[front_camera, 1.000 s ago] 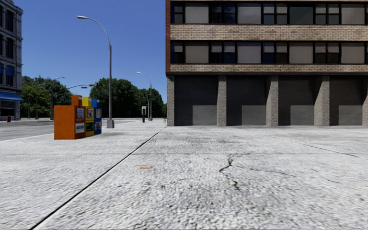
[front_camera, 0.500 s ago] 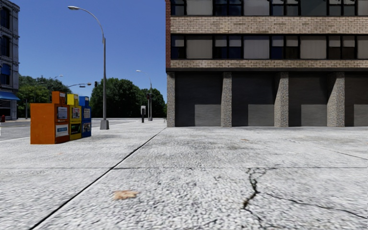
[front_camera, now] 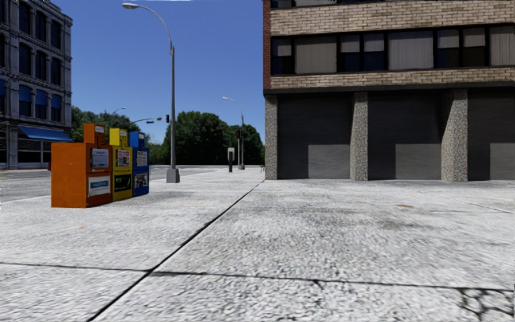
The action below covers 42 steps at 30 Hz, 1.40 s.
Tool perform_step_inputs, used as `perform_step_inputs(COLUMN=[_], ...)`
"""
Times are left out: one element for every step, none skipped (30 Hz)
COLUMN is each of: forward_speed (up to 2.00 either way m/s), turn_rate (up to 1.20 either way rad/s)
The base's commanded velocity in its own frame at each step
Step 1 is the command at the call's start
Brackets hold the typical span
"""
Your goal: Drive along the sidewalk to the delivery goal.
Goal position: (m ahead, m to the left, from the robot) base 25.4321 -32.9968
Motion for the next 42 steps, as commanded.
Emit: perform_step_inputs(forward_speed=[2.0,2.0,2.0,2.0,2.0,2.0,2.0,2.0,2.0,2.0,2.0,2.0,2.0,2.0,2.0,2.0,2.0,2.0,2.0,2.0,2.0,2.0,2.0,2.0,2.0,2.0,2.0,2.0,2.0,2.0,2.0,2.0,2.0,2.0,2.0,2.0,2.0,2.0,2.0,2.0,2.0,2.0], turn_rate=[0.38,0.38,0.38,0.38,0.38,0.38,0.38,0.38,0.38,0.38,0.38,0.38,0.0,0.0,0.0,0.0,0.0,0.0,0.0,0.0,0.0,0.0,0.0,0.0,0.0,0.0,0.0,0.0,0.0,0.0,0.0,0.0,0.0,0.0,0.0,0.0,0.0,0.0,0.0,0.0,0.0,0.0])
